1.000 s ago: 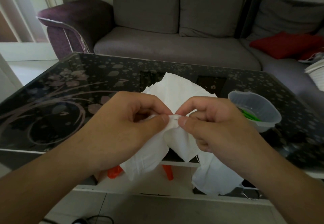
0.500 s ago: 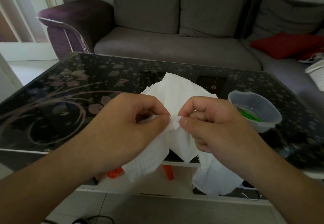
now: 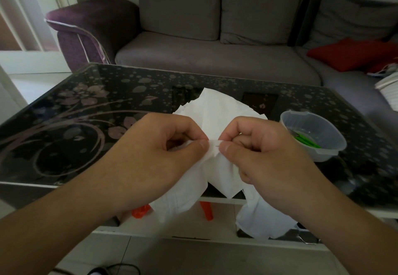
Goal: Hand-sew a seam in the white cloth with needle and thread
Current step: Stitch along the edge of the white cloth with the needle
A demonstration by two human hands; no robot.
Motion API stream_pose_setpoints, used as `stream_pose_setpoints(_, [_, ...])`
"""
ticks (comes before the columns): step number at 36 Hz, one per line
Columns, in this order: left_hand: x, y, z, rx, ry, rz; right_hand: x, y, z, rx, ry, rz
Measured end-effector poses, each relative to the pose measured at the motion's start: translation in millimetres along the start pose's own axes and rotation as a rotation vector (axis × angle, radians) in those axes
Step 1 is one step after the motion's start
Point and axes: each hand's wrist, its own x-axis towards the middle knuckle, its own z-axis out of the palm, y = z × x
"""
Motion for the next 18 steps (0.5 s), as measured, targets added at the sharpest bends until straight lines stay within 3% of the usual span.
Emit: stream_pose_setpoints(18, [-1.9,2.5,2.2,0.045,-0.024,0.027,-3.8,2.4,14.3,-0.066,0.095,0.006])
